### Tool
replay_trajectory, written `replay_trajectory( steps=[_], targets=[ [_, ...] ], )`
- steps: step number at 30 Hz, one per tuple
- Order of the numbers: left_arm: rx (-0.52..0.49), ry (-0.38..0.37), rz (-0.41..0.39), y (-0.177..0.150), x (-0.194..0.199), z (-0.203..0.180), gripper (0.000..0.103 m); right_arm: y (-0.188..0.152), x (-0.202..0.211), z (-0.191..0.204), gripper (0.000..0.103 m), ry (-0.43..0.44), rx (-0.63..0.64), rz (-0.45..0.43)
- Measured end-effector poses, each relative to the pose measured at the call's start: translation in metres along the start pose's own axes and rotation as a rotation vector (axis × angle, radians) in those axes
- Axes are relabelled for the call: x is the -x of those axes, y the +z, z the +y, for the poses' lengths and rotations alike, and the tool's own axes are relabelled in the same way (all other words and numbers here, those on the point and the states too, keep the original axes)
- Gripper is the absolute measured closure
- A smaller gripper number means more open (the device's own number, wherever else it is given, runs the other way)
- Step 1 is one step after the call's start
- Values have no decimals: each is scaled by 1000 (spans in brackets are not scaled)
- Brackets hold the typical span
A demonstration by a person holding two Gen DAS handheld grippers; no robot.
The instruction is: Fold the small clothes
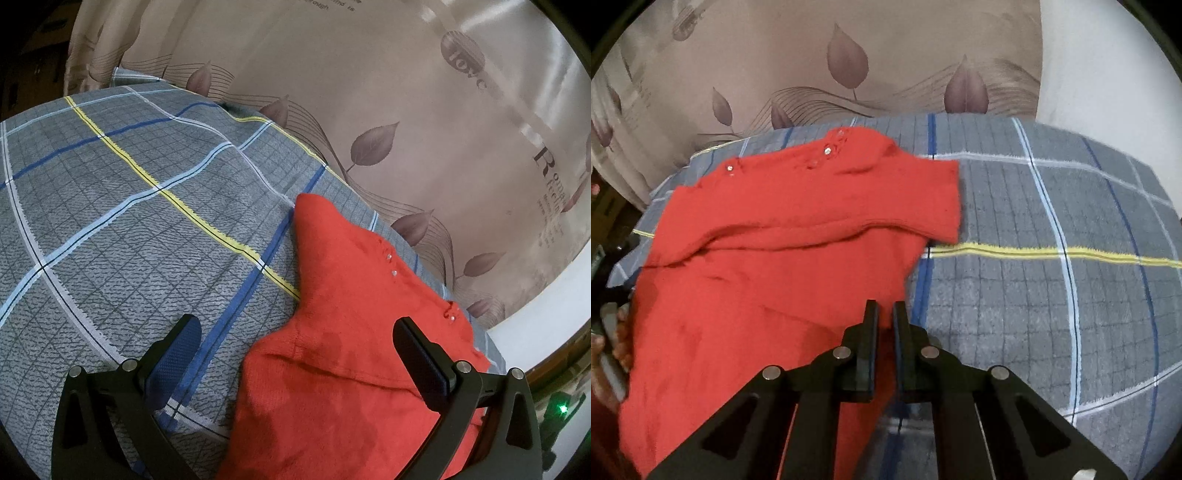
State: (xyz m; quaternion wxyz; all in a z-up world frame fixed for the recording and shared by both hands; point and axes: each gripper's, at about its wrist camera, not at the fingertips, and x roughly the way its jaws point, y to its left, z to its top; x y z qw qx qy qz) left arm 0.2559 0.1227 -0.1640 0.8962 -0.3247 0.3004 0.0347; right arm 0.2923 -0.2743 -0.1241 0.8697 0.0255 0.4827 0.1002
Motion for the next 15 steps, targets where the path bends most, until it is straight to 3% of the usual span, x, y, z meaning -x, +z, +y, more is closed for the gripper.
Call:
replay_trajectory(
  steps=[5,9,13,15],
  targets=[
    [-2,3,1,-1,0,0,0,18,5,13,96,-18,-4,-97],
    [-1,3,1,-1,0,0,0,23,-25,16,98,-68,33,-43],
    [-5,9,2,-1,-1,-3,0,14,-16,-2,100,-63,-15,-41],
    [-10,16,4,-1,-1,-5,0,8,-9,-11,95,-69,-46,-21]
  ],
)
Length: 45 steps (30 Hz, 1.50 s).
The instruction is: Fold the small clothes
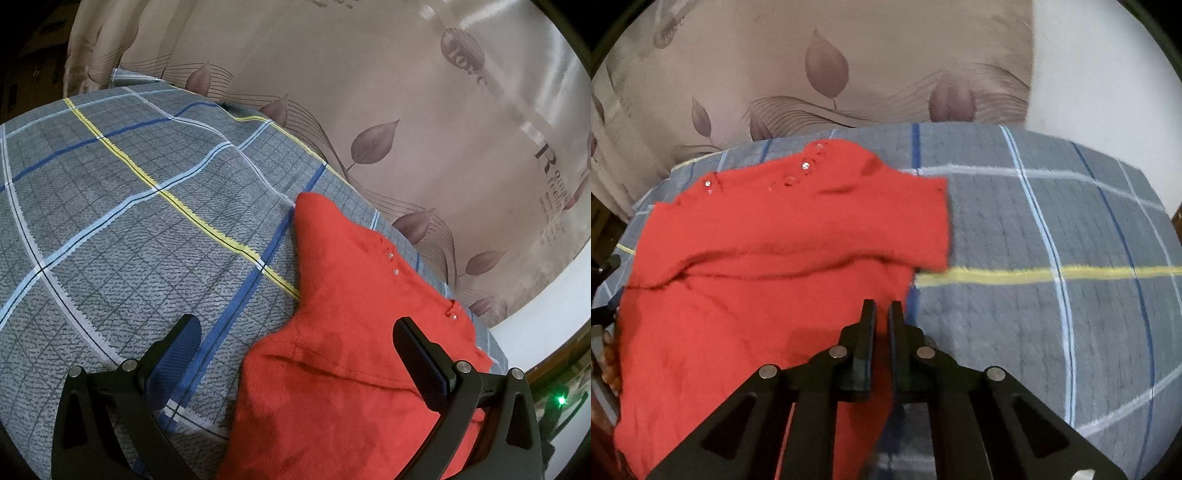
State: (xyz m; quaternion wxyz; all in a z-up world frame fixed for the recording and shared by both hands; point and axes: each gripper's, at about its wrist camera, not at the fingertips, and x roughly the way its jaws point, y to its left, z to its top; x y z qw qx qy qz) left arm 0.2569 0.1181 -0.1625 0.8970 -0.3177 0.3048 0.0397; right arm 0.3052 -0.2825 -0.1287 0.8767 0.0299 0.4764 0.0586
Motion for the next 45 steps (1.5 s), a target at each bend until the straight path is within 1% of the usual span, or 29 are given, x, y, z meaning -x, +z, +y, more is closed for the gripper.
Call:
replay_trajectory(
  steps=[1,2,4,5,7,9,10,11,12,14,16,17,19,21,23,27,29,32,33,35,37,40,43,45],
  targets=[
    [3,-3,-1,0,0,-1,0,-3,4,-6,94,-7,-17,13],
    [8,-9,-3,0,1,1,0,-11,12,-14,94,8,-42,19],
    [8,-11,-3,0,0,-1,0,-28,35,-22,87,85,-95,-16],
    [8,-19,-2,0,0,-1,0,-44,51,-23,87,131,-123,-49],
    [4,-74,13,1,-1,-2,0,-71,74,-18,87,183,-145,-83],
    [-26,-138,61,0,0,-7,0,-103,95,-8,86,215,-135,-94],
    [-51,-163,103,-2,4,-12,0,-115,103,-2,84,219,-123,-95],
    [-76,-177,130,-5,10,-15,0,-128,112,2,81,217,-105,-94],
    [-115,-186,139,-11,24,-19,0,-138,118,6,78,211,-94,-94],
    [-181,-184,130,-19,50,-22,0,-164,132,11,62,207,-93,-94],
    [-264,-158,131,-29,77,-24,0,-183,140,13,51,214,-108,-86],
    [-307,-138,133,-35,90,-23,0,-190,143,14,51,214,-115,-86],
    [-353,-114,149,-43,110,-16,0,-204,146,17,51,232,-129,-82],
    [-375,-105,195,-54,125,-6,0,-213,146,20,51,243,-136,-76],
    [-384,-106,226,-66,137,6,0,-222,148,25,51,257,-140,-72],
    [-427,-106,251,-89,156,18,0,-237,151,31,50,288,-148,-76],
    [-446,-123,263,-100,163,21,0,-244,154,35,43,312,-147,-76],
    [-447,-160,300,-110,167,22,0,-252,158,36,39,336,-156,-85],
    [-443,-176,315,-113,167,23,0,-254,158,35,38,351,-169,-90],
    [-436,-175,318,-118,168,25,0,-255,159,32,38,364,-190,-98],
    [-443,-174,282,-113,174,21,0,-254,159,29,38,373,-209,-97],
    [-505,-214,207,-87,179,-1,0,-250,159,29,37,358,-222,-90],
    [-541,-303,196,-58,160,-29,0,-244,156,31,36,356,-223,-88],
    [-523,-324,197,-44,139,-39,0,-241,154,31,36,359,-224,-88]
  ],
)
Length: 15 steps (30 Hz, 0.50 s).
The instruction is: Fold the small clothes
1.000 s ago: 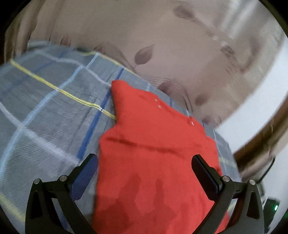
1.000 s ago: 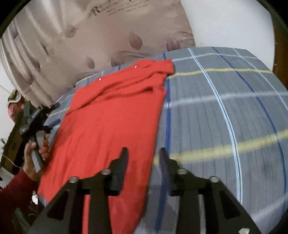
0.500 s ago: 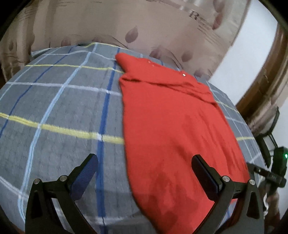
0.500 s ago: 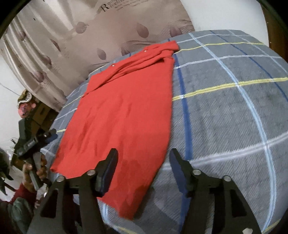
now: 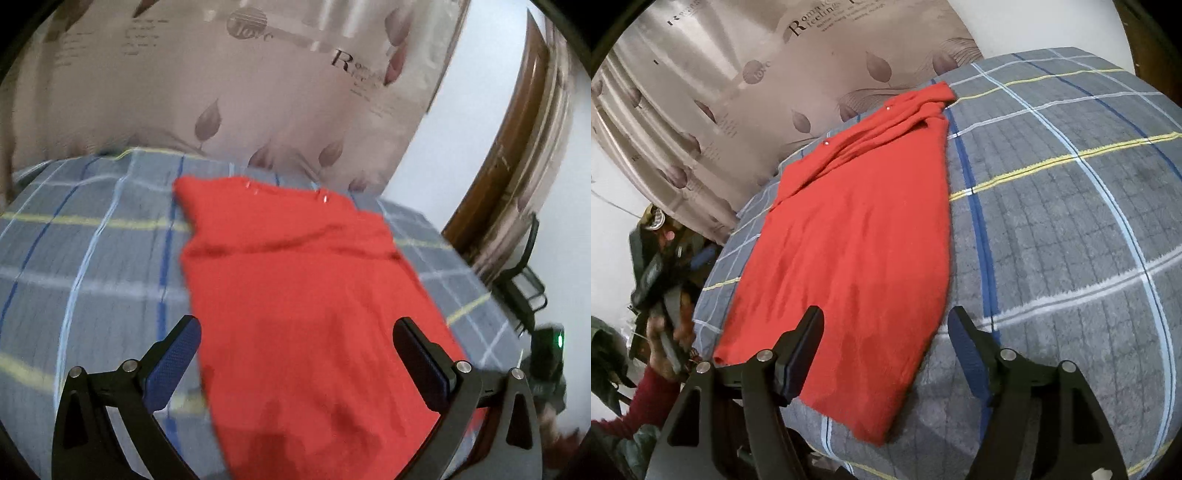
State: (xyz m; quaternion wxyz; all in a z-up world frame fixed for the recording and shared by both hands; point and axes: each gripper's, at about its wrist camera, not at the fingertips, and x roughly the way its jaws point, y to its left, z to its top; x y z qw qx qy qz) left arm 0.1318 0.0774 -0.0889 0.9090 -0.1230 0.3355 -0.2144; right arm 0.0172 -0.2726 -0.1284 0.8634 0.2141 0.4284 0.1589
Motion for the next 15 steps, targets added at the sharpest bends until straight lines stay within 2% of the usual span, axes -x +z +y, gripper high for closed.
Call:
replay_trajectory(
  steps=[2,4,6,9,11,15],
  targets=[
    [109,-60,42,18,-31,20,0,-1,-1,0,35,3,0,-1],
    [269,-158,76,28,-63,46,0,-1,-1,-2,35,10,1,-3],
    [377,-182,91,35,-91,67,0,1,-1,-5,35,15,-5,-7],
    [430,-149,92,43,-118,86,0,7,-2,-10,35,25,-28,-11],
    [473,-168,90,50,-132,97,0,10,-5,-11,35,33,-38,-10],
    [487,-179,64,65,-144,101,0,13,-7,-12,31,50,-40,-15]
  ],
)
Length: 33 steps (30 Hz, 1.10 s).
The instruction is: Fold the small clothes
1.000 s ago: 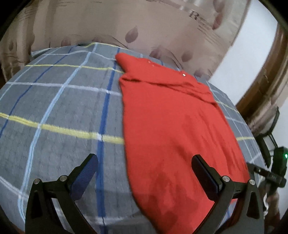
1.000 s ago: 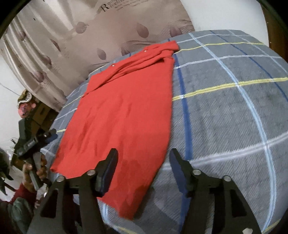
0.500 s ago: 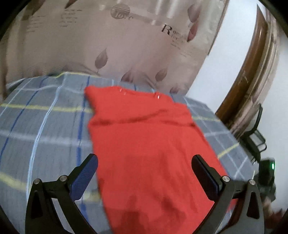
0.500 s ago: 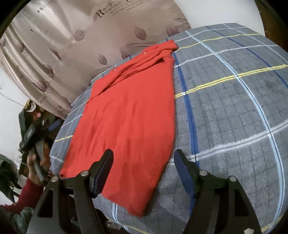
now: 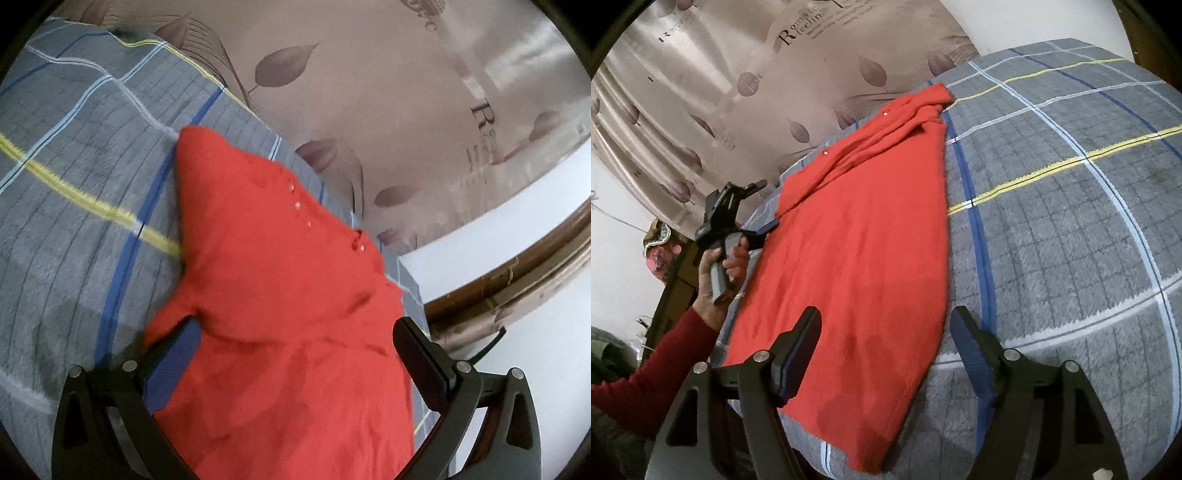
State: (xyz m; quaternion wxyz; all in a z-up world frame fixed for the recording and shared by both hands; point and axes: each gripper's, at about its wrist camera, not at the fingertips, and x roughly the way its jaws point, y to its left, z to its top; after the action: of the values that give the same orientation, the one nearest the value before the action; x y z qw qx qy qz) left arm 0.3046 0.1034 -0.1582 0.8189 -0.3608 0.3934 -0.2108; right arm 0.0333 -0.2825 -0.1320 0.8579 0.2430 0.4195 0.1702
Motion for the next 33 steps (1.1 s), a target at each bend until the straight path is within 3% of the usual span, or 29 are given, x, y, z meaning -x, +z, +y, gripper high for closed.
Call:
replay_trajectory(
  steps=[2,4,6,8,10,13,15,18,20,22,25,31,33],
  targets=[
    [31,-20,-24,3,-4,3,0,2,-2,0,29,8,-2,-2],
    [45,-21,-101,3,1,5,2,3,-3,0,27,13,-4,-6],
    [78,-11,-177,2,8,10,11,3,-4,-1,27,15,-6,-8],
    [143,11,-230,-1,14,20,30,3,-4,-1,25,17,1,-7],
    [154,46,-251,-3,19,25,36,3,-4,0,24,17,5,-7],
    [96,124,-326,-10,36,17,37,2,-3,0,24,21,4,-10],
    [102,103,-361,-11,51,15,37,2,-4,0,24,24,3,-12],
    [109,44,-300,-11,58,8,37,2,-4,-1,22,33,-1,-15],
    [110,-23,-202,-13,50,5,37,1,-5,-1,20,34,1,-17],
    [118,-40,-111,-16,32,1,36,1,-5,0,18,31,5,-20],
    [224,-81,7,-18,4,12,36,0,-5,2,18,26,7,-22],
    [235,-103,-22,-11,-8,7,32,0,-6,3,17,33,5,-21],
    [265,-112,-71,-7,-8,10,32,0,-6,4,15,31,7,-22]
  ],
)
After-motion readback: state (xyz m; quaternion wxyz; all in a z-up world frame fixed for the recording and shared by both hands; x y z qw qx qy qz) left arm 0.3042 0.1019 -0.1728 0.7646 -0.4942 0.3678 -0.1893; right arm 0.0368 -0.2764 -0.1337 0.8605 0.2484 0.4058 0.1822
